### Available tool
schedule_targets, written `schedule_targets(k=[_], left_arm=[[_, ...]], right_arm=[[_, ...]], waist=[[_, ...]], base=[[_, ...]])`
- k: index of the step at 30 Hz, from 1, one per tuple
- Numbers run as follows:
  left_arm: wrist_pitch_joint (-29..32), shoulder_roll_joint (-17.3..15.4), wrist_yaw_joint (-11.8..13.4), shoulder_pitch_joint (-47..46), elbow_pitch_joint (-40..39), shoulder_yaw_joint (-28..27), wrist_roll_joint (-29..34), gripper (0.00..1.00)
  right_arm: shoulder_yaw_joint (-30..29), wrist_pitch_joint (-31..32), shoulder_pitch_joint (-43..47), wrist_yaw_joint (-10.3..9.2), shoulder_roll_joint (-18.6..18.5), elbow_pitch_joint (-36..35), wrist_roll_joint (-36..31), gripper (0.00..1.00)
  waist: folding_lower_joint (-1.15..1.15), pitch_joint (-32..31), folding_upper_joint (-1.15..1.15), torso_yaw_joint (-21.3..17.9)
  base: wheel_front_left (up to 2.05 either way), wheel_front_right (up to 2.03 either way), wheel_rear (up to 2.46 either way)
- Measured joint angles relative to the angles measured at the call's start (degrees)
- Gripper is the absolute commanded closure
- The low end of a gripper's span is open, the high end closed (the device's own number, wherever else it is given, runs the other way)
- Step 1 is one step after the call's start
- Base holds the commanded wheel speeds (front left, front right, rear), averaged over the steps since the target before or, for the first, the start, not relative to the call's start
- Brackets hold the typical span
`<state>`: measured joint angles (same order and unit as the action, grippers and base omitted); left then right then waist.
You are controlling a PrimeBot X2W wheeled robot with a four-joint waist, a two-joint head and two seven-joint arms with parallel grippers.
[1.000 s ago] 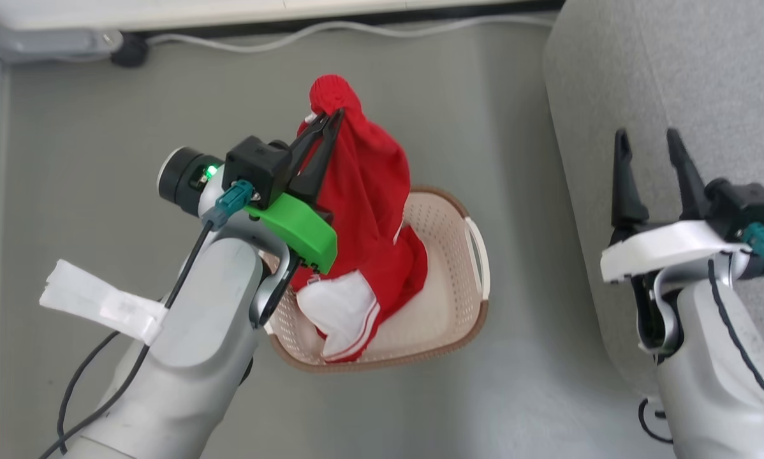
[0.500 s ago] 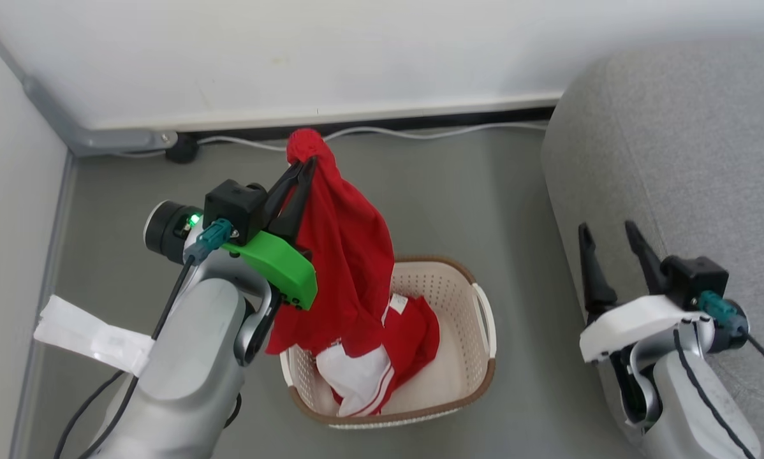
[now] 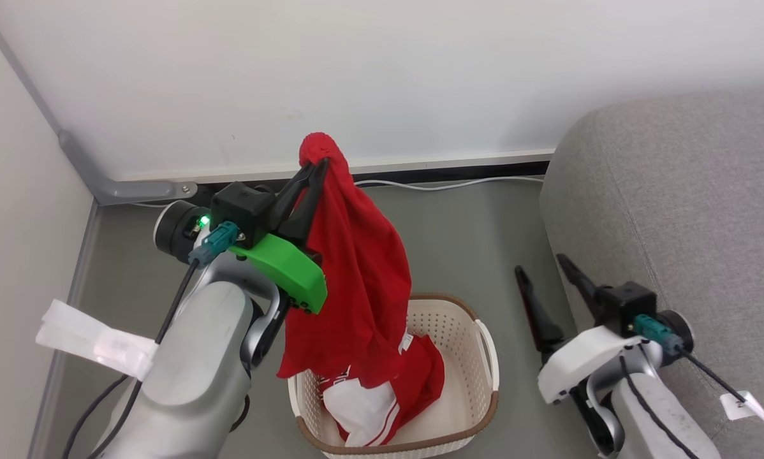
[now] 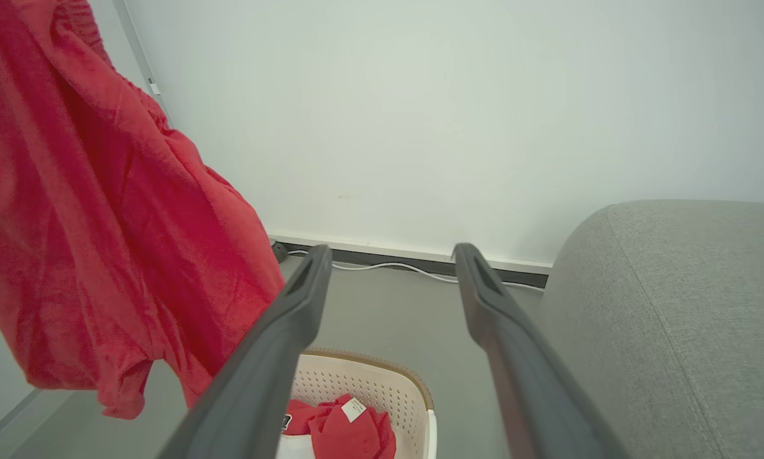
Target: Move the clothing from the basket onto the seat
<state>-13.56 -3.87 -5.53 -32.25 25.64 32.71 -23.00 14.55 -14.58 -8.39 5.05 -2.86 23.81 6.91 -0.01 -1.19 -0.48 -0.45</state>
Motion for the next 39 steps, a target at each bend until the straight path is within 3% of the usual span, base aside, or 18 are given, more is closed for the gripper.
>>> schedule_targets(k=[12, 33, 37, 38, 39], left_arm=[[2.93, 0.9, -0.01, -0.36, -2.72, 2.77, 0.0, 1.0], [7.71, 1.53, -0.09, -3.13, -9.02, 9.72, -1.6, 1.0], [8.04, 1.52, -0.25, -3.23, -11.05, 11.66, -4.17, 1.0], [8.04, 1.54, -0.26, -3.26, -11.61, 12.07, -4.67, 1.0], [8.05, 1.54, -0.25, -3.29, -12.04, 12.46, -5.04, 1.0]], right_arm=[[12.88, 0.0, -4.03, 2.0, -0.23, 3.16, 0.74, 0.0], [27.67, 0.01, -11.98, 2.03, -0.59, 11.31, 6.79, 0.0], [30.71, 0.01, -13.54, 2.08, -0.64, 12.91, 7.84, 0.0], [31.41, 0.01, -13.93, 2.08, -0.63, 13.18, 8.15, 0.02], [31.96, 0.01, -14.28, 2.09, -0.62, 13.46, 8.42, 0.34]], waist=[[0.0, 0.21, 0.0, 0.65], [0.0, 0.74, 0.0, 2.67], [0.0, 0.81, 0.0, 3.29], [0.0, 0.83, 0.0, 3.48], [0.0, 0.87, 0.0, 3.68]], base=[[0.0, 0.0, 0.0], [0.0, 0.0, 0.0], [0.0, 0.0, 0.0], [0.0, 0.0, 0.0], [0.0, 0.0, 0.0]])
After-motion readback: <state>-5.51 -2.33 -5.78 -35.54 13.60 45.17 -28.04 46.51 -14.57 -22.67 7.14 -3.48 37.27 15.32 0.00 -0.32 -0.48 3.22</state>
